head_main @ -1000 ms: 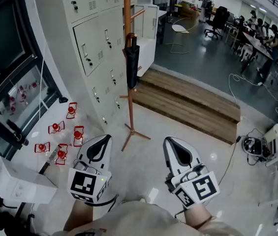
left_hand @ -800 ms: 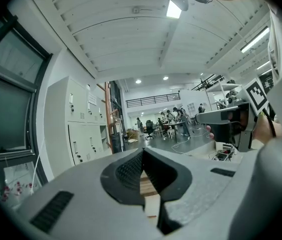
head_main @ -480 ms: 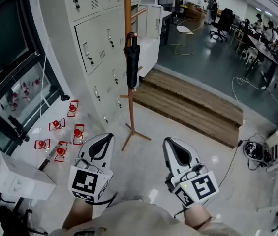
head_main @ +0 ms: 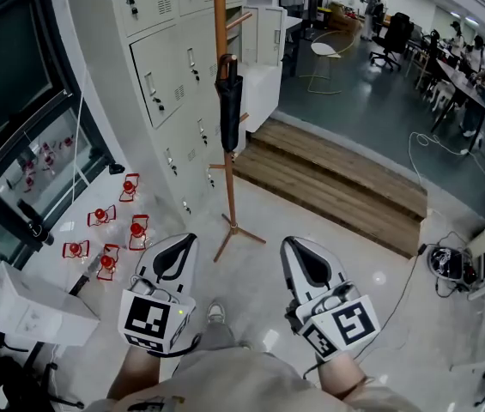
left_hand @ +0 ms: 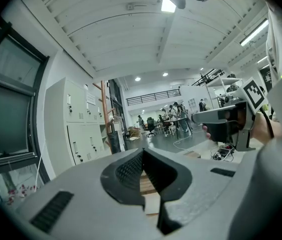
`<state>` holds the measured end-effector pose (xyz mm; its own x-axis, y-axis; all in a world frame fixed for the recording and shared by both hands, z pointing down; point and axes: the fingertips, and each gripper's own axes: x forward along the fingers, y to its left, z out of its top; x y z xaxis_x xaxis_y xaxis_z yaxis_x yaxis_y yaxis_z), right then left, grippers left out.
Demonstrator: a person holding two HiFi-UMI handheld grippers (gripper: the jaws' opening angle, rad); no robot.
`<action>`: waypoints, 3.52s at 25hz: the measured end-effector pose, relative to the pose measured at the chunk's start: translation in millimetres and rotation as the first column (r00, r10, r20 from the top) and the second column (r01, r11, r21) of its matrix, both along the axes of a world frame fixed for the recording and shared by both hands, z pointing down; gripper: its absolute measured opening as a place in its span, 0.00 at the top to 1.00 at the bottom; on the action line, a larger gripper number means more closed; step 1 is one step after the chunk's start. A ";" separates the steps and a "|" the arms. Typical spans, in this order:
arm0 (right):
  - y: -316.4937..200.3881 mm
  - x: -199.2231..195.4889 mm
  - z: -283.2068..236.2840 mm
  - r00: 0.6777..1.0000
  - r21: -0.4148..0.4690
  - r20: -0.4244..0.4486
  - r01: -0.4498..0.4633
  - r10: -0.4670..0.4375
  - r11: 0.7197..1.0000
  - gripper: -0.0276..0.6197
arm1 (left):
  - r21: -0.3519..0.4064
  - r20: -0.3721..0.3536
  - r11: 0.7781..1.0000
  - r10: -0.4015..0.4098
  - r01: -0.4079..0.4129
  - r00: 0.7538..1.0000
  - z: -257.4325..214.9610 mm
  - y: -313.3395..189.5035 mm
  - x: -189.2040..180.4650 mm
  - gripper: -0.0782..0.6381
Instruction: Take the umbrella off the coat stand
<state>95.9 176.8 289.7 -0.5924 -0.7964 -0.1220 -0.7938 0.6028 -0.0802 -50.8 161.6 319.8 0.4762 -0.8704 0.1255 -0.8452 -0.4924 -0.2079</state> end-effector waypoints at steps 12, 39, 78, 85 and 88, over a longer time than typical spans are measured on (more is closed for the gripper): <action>-28.6 -4.4 2.3 1.000 0.006 -0.011 -0.021 0.021 1.000 0.95 | 0.012 -0.010 1.000 0.008 -0.007 1.000 4.3 -28.0 -10.6 0.88; -159.9 -62.9 24.5 0.999 -0.027 -0.042 0.006 -0.007 1.000 0.95 | -0.016 -0.023 1.000 0.026 -0.026 0.999 22.8 -165.5 -61.7 0.88; -392.2 -115.1 13.9 0.986 -0.044 -0.071 -0.154 0.151 0.987 0.95 | 0.002 -0.053 0.982 0.187 -0.187 0.981 0.8 -425.8 -116.3 0.88; -409.6 -91.6 11.7 0.990 -0.048 -0.063 -0.130 0.127 0.990 0.95 | -0.008 -0.062 0.986 0.167 -0.168 0.984 0.6 -434.8 -94.8 0.88; -415.2 -85.5 13.2 0.992 -0.053 -0.062 -0.113 0.110 0.992 0.95 | -0.022 -0.071 0.990 0.138 -0.140 0.988 4.4 -438.8 -91.4 0.88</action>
<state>10.3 -238.5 302.9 -0.5044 -0.8624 -0.0429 -0.8602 0.5061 -0.0627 -142.2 -277.1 324.2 0.6006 -0.7919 0.1105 -0.7800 -0.6106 -0.1368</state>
